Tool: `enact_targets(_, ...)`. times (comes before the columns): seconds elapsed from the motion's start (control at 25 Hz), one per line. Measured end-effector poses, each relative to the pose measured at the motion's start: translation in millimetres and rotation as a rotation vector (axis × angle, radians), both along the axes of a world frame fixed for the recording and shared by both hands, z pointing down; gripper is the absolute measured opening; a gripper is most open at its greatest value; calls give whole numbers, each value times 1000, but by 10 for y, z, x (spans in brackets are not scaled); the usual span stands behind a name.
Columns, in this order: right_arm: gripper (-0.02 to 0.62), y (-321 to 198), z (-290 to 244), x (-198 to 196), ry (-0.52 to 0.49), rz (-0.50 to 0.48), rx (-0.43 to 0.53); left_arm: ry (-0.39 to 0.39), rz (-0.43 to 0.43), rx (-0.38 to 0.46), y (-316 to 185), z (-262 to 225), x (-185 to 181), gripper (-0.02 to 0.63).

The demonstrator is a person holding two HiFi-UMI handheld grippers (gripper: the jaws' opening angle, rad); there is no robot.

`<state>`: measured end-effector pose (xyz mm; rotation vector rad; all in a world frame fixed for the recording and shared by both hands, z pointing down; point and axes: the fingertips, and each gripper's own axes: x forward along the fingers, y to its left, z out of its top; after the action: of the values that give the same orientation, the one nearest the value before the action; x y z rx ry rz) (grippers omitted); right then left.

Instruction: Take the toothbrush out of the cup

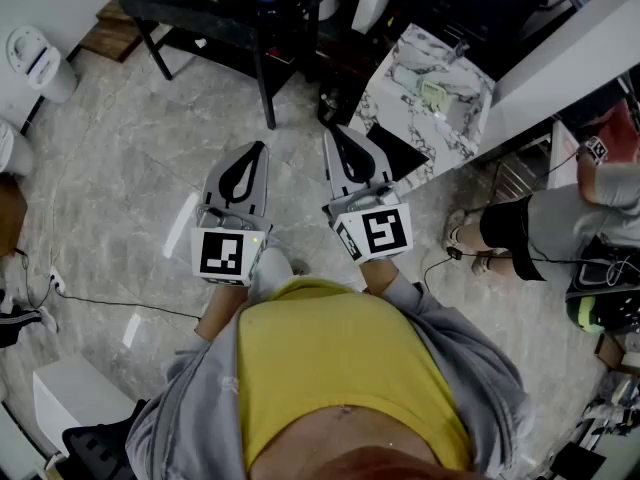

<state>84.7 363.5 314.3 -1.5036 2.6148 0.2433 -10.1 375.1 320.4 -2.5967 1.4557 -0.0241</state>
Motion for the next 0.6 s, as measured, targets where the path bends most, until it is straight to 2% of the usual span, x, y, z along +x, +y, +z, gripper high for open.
enact_targets(0.16,11,-181,16,3,9,-8,-1,24,15,-8,-187,-48,41,3)
enact_targets(0.32,12,-464,88,-65,25,-13,-9,9,4,-4,-489,88,-44,2)
enact_targets(0.6,23,-1343,144,-301,40,-18,-18,57,28,-12,-1365,63,-193,3)
